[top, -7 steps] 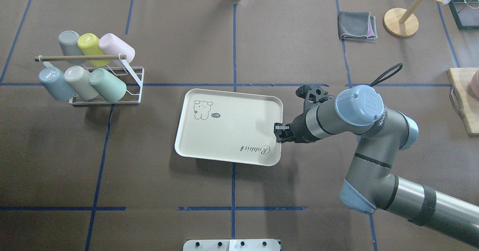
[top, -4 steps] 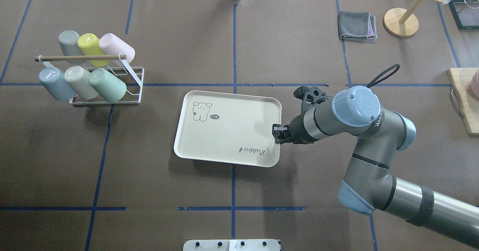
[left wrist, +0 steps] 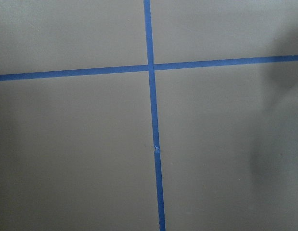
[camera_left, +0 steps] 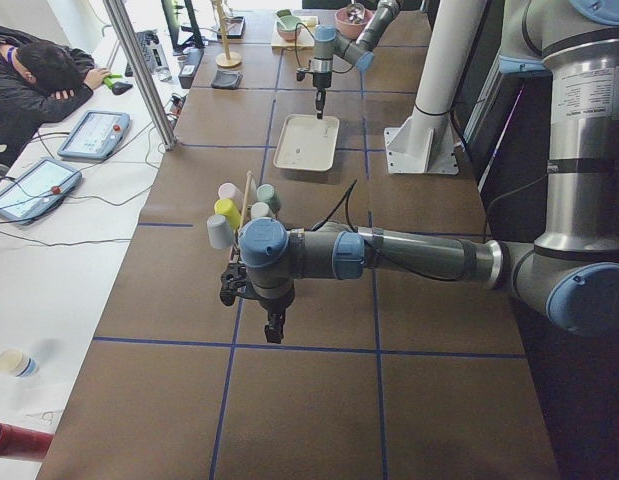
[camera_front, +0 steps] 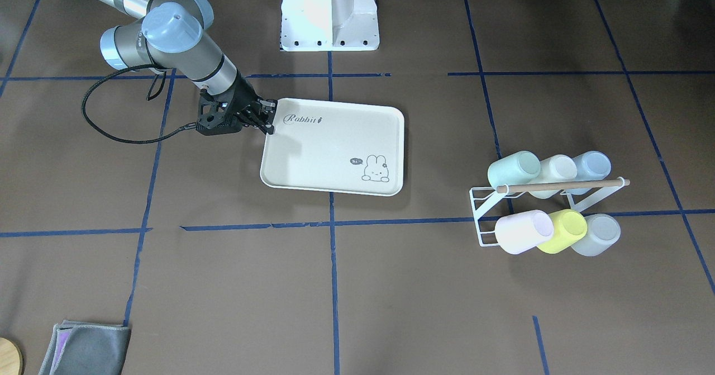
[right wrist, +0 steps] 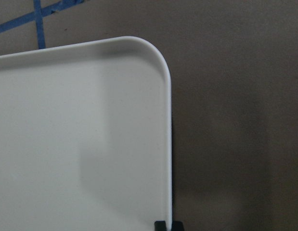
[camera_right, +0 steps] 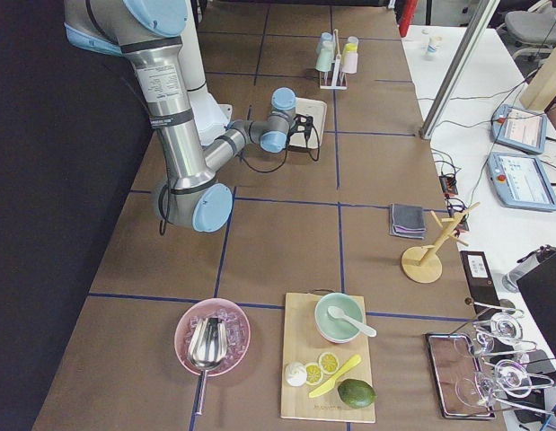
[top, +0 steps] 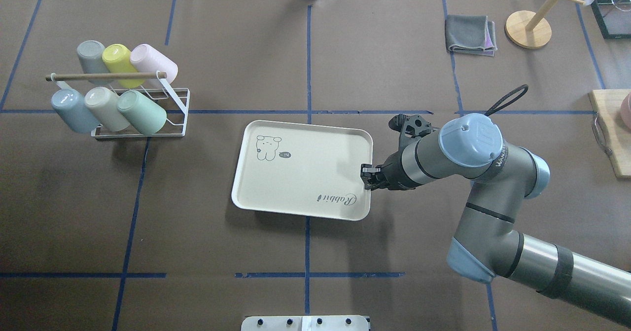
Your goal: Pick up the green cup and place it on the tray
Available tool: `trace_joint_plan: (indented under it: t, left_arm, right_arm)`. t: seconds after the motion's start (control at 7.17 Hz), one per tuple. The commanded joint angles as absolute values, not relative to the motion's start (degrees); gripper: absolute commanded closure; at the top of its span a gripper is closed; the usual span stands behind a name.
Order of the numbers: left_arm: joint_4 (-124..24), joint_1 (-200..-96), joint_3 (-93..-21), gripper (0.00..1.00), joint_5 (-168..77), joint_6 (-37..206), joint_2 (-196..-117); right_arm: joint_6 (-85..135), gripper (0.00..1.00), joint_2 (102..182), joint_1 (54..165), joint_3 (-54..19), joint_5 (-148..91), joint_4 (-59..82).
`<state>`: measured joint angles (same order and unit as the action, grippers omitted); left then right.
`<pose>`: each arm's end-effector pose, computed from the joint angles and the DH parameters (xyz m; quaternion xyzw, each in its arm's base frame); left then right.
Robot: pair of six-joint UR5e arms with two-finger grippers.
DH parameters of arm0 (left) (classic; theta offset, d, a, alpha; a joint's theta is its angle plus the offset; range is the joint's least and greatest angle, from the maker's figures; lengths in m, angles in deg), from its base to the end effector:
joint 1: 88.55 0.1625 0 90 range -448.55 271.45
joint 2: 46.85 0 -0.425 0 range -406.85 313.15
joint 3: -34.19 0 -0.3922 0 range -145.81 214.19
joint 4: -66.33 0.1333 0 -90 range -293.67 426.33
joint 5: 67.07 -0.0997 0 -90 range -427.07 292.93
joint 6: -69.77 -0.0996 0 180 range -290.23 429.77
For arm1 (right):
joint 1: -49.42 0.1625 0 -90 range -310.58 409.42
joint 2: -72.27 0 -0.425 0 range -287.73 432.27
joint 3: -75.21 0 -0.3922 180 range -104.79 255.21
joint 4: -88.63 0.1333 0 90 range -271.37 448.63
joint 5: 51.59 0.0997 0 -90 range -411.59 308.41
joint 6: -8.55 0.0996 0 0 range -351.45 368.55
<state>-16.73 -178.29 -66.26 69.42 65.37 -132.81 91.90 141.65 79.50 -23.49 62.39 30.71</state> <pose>-0.0590 -0.4591 0.6121 0.0100 0.3946 0.0355 0.9181 -0.4893 -0.3907 0.3242 -0.0122 -0.5302 0.0669 0.8451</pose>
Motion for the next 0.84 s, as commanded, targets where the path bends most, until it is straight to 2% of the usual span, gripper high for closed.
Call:
trace_joint_plan:
  t: [0.0, 0.28, 0.42, 0.7]
  left_arm:
    - [-16.7, -178.3, -66.2, 0.00, 69.4, 65.4, -132.8]
    - [-16.7, -178.3, -66.2, 0.00, 69.4, 65.4, -132.8]
    - [-16.7, -178.3, -66.2, 0.00, 69.4, 65.4, -132.9]
    - [-16.7, -178.3, -66.2, 0.00, 69.4, 65.4, -132.9]
  right_arm:
    - [91.8, 0.93, 141.9, 79.6, -23.5, 62.5, 30.7]
    - [91.7, 0.93, 142.0, 79.7, -23.5, 62.7, 30.7]
    - [91.6, 0.86, 142.0, 79.7, -23.5, 62.7, 30.7]
    - [91.3, 0.00, 142.1, 79.9, -23.5, 62.8, 30.7]
